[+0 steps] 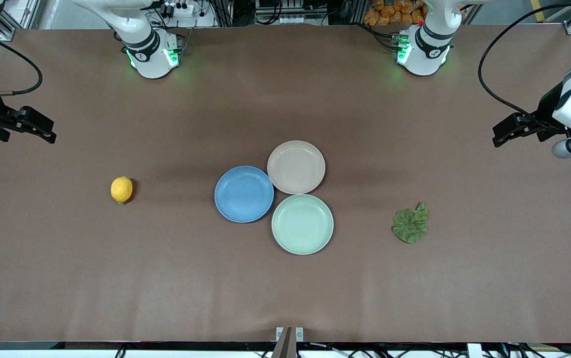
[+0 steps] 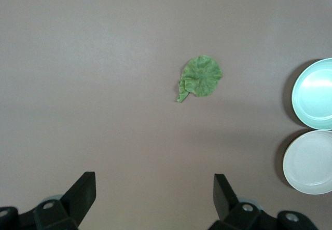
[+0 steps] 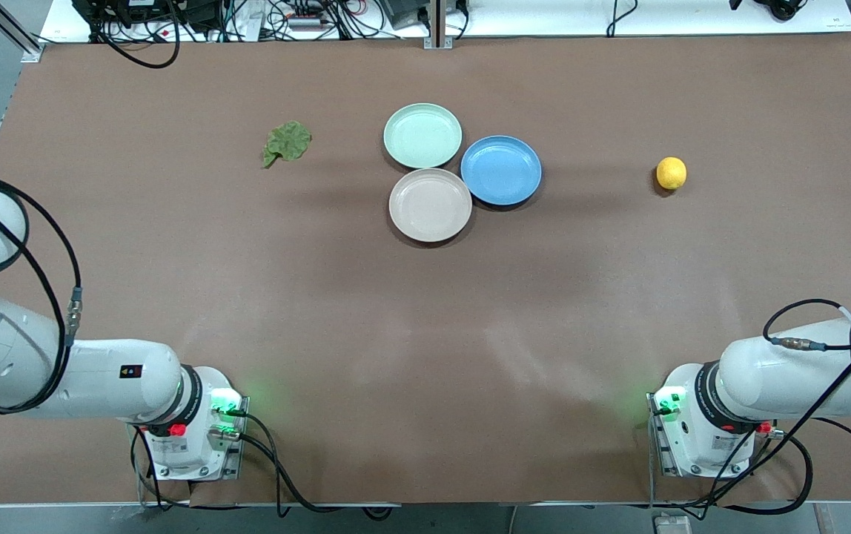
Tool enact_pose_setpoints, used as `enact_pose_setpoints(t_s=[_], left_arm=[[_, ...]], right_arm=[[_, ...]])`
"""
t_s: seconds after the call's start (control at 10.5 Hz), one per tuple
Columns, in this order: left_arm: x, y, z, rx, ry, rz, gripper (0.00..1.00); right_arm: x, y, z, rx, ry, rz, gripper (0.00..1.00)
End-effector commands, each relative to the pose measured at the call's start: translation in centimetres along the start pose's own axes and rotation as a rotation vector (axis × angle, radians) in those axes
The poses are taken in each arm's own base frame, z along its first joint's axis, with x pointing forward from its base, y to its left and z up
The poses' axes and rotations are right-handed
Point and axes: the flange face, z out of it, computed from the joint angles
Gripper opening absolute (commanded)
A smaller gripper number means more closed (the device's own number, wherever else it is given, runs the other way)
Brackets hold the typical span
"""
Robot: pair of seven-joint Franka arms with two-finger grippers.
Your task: Pick lemon and lettuce from blue and beige plates
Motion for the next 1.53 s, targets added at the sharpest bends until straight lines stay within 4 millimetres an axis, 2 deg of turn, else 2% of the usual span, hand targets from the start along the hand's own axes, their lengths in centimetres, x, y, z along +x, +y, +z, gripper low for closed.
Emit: enact_pose_setpoints(t_s=[0.0, 0.57, 1.43], left_arm=[[-0.8, 1.0, -0.5, -0.016, -0.027, 0.042, 1.0], [-1.0, 0.2, -1.7, -0.018, -0.015, 0.029, 1.0], [-1.0, 0.6, -1.7, -0.021, -0.018, 0.037, 1.0]], right_arm=[[-0.9, -0.1, -0.3, 0.005, -0.002, 0.015, 1.0], [-0.9, -0.1, -0.3, 0.005, 0.0, 0.013, 1.0], [-1.0, 0.0, -0.2, 0.003, -0.011, 0.018, 1.0]])
